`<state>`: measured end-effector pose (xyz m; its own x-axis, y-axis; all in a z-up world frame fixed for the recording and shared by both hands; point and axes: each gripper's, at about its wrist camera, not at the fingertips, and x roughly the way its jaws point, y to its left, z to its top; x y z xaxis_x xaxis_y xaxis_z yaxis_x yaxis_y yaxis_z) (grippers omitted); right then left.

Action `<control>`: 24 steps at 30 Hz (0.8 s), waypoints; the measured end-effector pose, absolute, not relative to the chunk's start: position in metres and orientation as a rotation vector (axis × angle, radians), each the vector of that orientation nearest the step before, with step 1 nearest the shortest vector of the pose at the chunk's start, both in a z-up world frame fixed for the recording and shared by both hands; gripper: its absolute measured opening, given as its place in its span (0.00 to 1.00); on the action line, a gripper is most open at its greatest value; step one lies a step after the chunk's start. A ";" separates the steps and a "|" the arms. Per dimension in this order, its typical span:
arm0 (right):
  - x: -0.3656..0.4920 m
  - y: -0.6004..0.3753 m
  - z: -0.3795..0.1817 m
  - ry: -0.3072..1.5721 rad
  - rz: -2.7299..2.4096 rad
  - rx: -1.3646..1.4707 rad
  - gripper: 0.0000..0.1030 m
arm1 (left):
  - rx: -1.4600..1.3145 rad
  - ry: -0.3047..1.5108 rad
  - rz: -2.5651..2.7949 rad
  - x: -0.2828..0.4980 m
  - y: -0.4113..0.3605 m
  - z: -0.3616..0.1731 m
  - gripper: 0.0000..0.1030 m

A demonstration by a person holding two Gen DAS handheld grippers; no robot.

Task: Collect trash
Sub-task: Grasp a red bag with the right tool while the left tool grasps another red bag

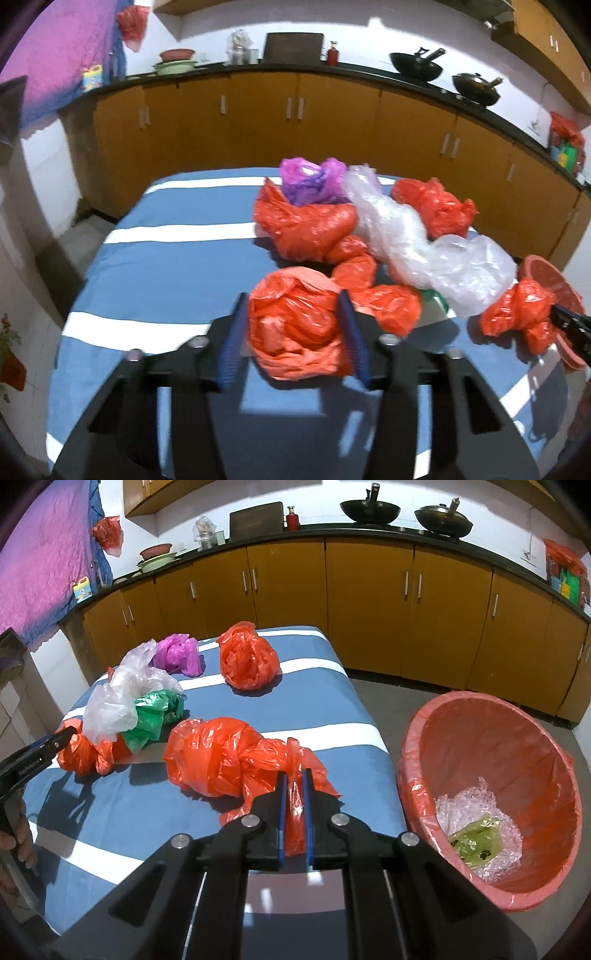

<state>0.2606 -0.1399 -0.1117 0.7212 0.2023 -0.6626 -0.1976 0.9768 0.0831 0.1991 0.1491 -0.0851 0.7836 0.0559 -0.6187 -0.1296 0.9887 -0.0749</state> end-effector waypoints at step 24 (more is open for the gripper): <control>0.249 -0.144 -0.097 0.696 0.227 0.030 0.06 | -0.131 0.594 0.192 0.162 0.173 -0.059 0.14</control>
<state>0.2492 -0.1442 -0.0972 0.7438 0.2176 -0.6320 -0.1977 0.9748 0.1029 0.1622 0.1725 -0.0590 0.8118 0.1420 -0.5664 -0.2170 0.9739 -0.0669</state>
